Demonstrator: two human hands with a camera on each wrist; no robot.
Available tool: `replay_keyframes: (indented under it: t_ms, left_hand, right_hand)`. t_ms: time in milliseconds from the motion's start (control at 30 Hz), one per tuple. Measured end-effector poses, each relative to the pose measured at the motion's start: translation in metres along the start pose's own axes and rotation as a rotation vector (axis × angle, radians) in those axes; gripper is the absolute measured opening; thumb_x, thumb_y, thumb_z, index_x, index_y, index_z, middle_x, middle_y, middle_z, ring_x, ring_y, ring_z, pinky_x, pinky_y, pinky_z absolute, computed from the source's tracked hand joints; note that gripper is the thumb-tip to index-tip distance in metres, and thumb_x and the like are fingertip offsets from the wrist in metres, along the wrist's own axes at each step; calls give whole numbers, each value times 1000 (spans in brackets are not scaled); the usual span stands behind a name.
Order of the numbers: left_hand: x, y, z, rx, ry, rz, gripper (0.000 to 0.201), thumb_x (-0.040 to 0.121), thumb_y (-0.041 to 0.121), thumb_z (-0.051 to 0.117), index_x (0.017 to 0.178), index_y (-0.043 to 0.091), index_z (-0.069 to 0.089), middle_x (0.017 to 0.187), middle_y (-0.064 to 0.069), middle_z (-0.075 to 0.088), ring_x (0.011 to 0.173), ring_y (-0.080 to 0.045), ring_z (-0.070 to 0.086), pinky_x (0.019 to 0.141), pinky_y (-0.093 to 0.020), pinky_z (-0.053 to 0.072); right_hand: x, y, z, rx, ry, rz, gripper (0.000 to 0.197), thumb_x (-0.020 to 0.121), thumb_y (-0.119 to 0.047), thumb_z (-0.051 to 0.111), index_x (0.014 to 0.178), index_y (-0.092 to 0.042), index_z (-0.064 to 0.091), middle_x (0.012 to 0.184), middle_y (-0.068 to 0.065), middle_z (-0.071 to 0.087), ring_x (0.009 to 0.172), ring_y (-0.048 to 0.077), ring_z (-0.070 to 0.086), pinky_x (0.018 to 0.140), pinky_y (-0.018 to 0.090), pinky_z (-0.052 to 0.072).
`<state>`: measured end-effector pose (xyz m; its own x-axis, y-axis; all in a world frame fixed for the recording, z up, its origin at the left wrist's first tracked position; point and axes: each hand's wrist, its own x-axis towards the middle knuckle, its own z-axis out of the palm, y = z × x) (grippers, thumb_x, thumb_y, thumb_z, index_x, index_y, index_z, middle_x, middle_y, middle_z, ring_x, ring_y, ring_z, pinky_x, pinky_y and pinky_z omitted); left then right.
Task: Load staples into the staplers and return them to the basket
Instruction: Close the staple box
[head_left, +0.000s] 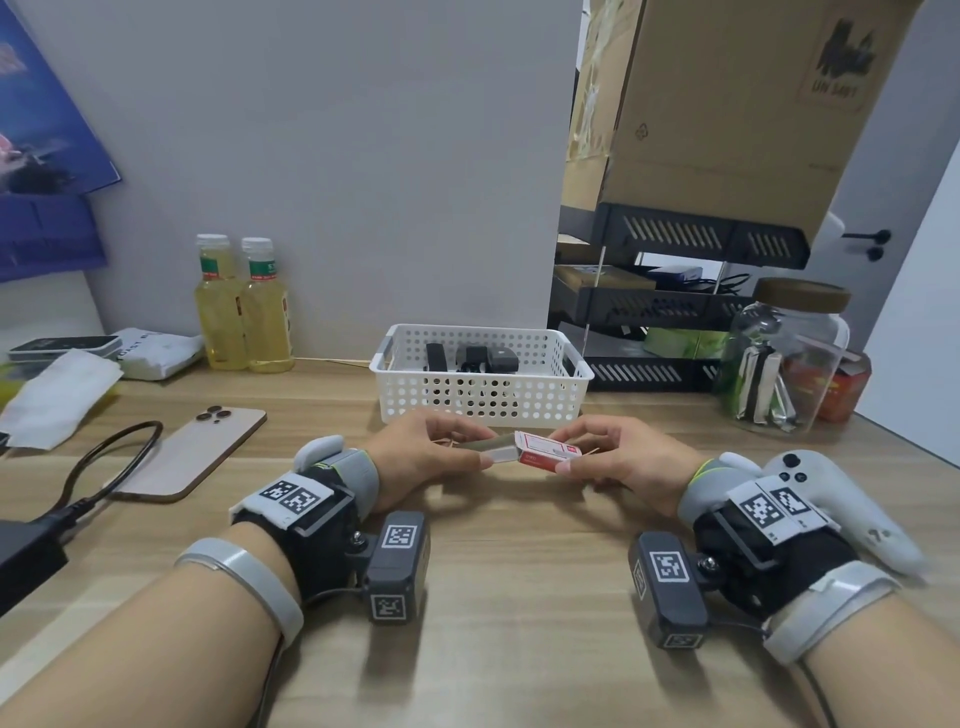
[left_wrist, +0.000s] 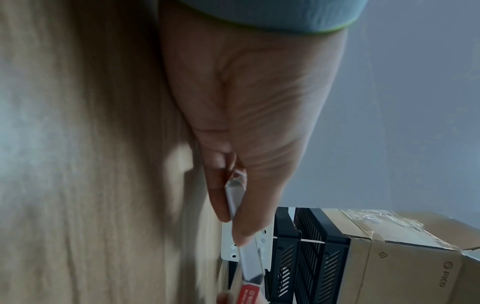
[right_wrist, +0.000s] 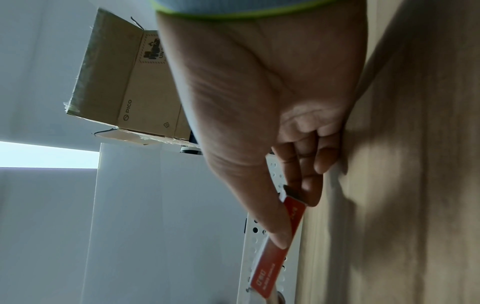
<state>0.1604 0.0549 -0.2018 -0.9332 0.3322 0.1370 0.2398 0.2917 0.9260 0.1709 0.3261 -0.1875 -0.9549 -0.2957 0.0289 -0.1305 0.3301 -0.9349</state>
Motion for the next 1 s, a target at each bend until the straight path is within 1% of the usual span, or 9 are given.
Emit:
replay_keyframes:
  t_ms: [100, 200, 367, 500, 567, 667, 733, 867, 1000]
  left_hand:
    - [-1, 2, 0, 40, -10, 4, 44, 55, 48, 87, 97, 35, 80, 102, 0, 78, 97, -18, 71, 101, -44, 52]
    - [-1, 3, 1, 67, -17, 0, 39, 59, 44, 89, 97, 36, 80, 100, 3, 78, 101, -24, 71, 99, -44, 53]
    - [-1, 4, 8, 52, -22, 22, 41, 59, 45, 88, 97, 34, 79, 97, 3, 79, 96, -19, 72, 98, -45, 54]
    - [3, -3, 7, -76, 57, 6, 48, 59, 31, 92, 103, 31, 75, 103, -4, 77, 101, -30, 71, 94, -46, 57]
    - [5, -8, 5, -197, 48, -19, 52, 64, 19, 92, 111, 23, 71, 103, -9, 76, 96, -32, 73, 90, -46, 58]
    - [5, -6, 5, -382, 26, -39, 42, 78, -2, 80, 116, 5, 64, 102, -17, 76, 85, -28, 74, 74, -36, 61]
    - [6, -6, 4, -469, 37, -48, 38, 80, -6, 74, 116, -1, 64, 103, -20, 75, 85, -27, 74, 71, -31, 62]
    - [6, -5, 3, -564, 38, -46, 45, 73, -2, 76, 117, -4, 66, 107, -25, 73, 94, -30, 73, 82, -27, 61]
    - [3, -3, 6, -468, 7, -7, 44, 67, 4, 80, 111, 3, 72, 105, -24, 74, 91, -30, 74, 80, -28, 61]
  right_hand:
    - [-1, 0, 2, 39, -6, -13, 26, 81, -1, 78, 105, -10, 74, 106, 14, 76, 77, 20, 57, 63, 26, 42]
    - [-1, 0, 3, 68, -13, -15, 26, 80, -1, 78, 105, -9, 74, 99, 10, 76, 79, 23, 54, 62, 27, 40]
    - [1, -1, 11, 48, -11, -40, 26, 79, -3, 80, 103, -13, 76, 95, 12, 75, 75, 18, 57, 63, 27, 43]
    - [2, 0, 11, 30, 36, -51, 27, 81, -3, 79, 105, -12, 75, 94, 9, 74, 70, 12, 60, 62, 29, 49]
    - [3, 2, 9, 60, 69, -49, 27, 82, -1, 77, 107, -9, 74, 89, 6, 73, 63, 10, 59, 61, 29, 50]
    - [5, 5, 8, 124, 90, -36, 27, 82, 1, 77, 107, -9, 73, 84, 3, 73, 69, 21, 54, 60, 28, 48]
    - [5, 7, 7, 147, 95, -29, 27, 82, 0, 77, 107, -8, 73, 83, 1, 74, 73, 26, 50, 60, 27, 47]
    - [5, 5, 7, 165, 91, -28, 25, 83, 1, 75, 106, -10, 73, 77, -3, 71, 55, 13, 47, 59, 27, 46]
    - [3, 3, 9, 159, 68, -45, 28, 83, 1, 76, 109, -6, 72, 81, 2, 69, 53, 8, 52, 60, 28, 47]
